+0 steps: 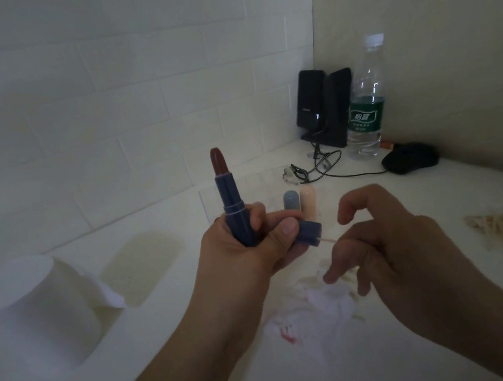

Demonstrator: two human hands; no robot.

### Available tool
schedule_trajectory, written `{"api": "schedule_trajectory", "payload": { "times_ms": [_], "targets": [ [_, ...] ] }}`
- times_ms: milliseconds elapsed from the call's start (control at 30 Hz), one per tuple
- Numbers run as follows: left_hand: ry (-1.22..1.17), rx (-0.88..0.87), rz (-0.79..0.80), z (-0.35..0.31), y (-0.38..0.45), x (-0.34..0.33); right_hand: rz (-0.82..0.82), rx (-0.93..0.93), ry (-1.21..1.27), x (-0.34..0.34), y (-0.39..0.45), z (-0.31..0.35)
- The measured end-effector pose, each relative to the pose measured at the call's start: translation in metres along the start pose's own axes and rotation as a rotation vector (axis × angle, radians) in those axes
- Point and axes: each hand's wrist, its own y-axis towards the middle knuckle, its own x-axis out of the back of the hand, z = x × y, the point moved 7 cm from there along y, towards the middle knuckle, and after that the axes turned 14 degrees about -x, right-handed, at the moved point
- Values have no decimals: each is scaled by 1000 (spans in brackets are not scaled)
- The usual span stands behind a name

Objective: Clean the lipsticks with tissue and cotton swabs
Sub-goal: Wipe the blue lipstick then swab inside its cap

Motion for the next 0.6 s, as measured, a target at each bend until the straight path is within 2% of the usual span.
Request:
{"api": "schedule_trajectory", "payload": {
  "times_ms": [167,333,467,600],
  "targets": [
    [43,-33,17,0,0,-1,-17,-53,-29,0,0,-2],
    [75,-40,42,0,0,-4,-131,69,-41,7,-5,8],
    [40,-30,21,-1,0,-3,-109,59,-82,4,-3,2],
    [29,-31,27,-2,-1,-5,-176,76,-90,7,-4,1]
  ]
}}
